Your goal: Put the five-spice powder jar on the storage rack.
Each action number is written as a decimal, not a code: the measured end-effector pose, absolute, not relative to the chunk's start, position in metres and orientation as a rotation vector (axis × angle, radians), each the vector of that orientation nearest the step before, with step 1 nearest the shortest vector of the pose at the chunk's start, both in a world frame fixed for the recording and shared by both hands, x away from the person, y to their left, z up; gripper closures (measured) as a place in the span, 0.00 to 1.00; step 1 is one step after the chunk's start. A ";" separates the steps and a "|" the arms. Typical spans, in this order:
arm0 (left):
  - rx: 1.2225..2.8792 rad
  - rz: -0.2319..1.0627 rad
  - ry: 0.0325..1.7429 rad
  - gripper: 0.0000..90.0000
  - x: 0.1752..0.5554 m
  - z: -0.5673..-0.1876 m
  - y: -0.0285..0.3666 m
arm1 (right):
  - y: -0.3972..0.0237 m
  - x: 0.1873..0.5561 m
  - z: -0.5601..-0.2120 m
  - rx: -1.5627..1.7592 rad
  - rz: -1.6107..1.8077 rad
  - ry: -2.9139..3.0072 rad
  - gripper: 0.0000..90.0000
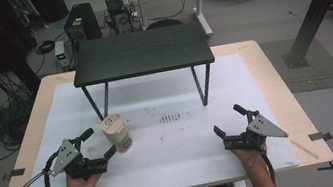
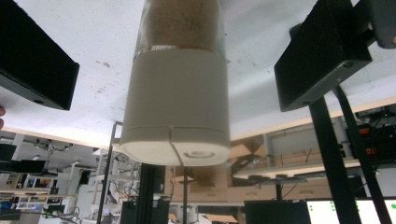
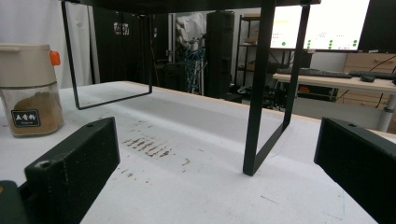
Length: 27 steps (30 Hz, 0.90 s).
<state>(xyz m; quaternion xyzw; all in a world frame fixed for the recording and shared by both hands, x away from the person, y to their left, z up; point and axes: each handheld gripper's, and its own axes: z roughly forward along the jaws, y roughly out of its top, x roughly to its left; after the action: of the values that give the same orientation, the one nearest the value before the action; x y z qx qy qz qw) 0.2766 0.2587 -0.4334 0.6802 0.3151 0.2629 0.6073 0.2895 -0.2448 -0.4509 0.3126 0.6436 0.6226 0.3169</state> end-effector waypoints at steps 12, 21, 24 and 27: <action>1.590 0.602 0.743 0.00 0.285 -0.431 0.251 | -0.245 0.289 -0.451 0.823 1.641 1.692 0.00; 1.613 0.591 0.743 0.01 0.292 -0.429 0.244 | -0.245 0.289 -0.451 0.822 1.642 1.691 0.00; 1.615 0.586 0.745 0.01 0.295 -0.429 0.242 | -0.245 0.289 -0.451 0.822 1.642 1.691 0.00; 1.625 0.586 0.745 0.01 0.297 -0.429 0.241 | -0.245 0.289 -0.451 0.822 1.643 1.691 0.00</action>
<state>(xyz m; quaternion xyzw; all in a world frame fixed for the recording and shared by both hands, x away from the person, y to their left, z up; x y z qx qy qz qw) 0.2970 0.2405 -0.4287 0.6980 0.3201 0.2518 0.5891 0.2894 -0.2452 -0.4510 0.3123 0.6424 0.6240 0.3167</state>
